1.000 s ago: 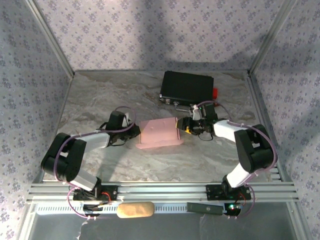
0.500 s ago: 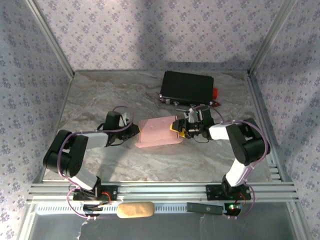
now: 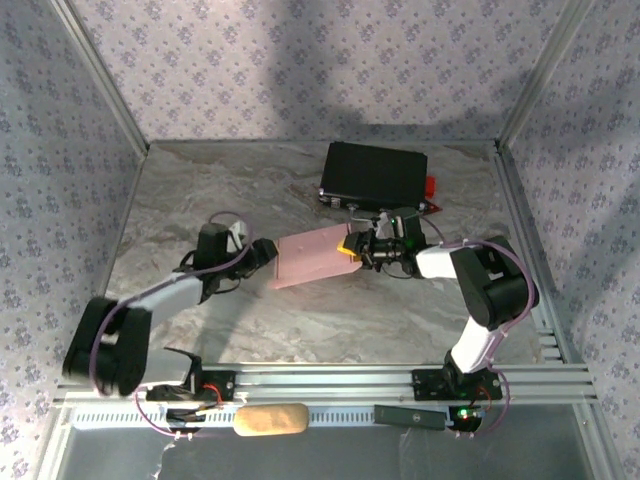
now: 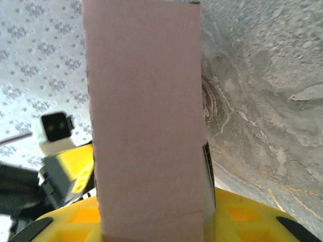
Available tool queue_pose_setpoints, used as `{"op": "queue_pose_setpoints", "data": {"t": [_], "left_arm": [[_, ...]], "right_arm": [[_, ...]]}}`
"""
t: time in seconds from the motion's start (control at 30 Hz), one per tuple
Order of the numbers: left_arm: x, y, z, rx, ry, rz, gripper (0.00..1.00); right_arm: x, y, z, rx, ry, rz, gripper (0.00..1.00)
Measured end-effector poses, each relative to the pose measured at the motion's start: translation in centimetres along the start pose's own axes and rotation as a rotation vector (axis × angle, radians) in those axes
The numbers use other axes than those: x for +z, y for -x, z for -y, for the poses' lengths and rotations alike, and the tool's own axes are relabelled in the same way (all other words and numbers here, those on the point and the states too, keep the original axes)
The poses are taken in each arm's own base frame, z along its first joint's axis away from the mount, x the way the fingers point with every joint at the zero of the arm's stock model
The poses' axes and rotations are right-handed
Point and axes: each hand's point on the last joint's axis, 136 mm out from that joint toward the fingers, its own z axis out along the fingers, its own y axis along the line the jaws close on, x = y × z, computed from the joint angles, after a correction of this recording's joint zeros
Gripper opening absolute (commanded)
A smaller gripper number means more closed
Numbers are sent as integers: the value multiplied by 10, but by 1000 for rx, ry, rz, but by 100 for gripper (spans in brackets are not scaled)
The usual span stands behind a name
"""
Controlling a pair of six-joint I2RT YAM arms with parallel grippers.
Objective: Fold the paper box
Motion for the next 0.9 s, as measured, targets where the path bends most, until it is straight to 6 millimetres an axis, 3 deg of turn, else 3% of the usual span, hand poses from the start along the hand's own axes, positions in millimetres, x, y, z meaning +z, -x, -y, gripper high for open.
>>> {"op": "queue_pose_setpoints", "data": {"t": [0.1, 0.2, 0.5, 0.73, 0.9], "left_arm": [[-23, 19, 18, -29, -48, 91, 97], [-27, 24, 10, -119, -16, 99, 97], [16, 11, -23, -511, 8, 25, 100], [46, -4, -8, -666, -61, -22, 91], [60, 3, 0, -762, -129, -2, 81]], "right_arm": [[-11, 6, -1, 105, -4, 23, 38], [-23, 13, -8, 203, 5, 43, 37], [-33, 13, -23, 417, 24, 37, 36], [-35, 6, -33, 467, 30, 33, 36], [-36, 10, -32, 488, 25, 67, 35]]}}
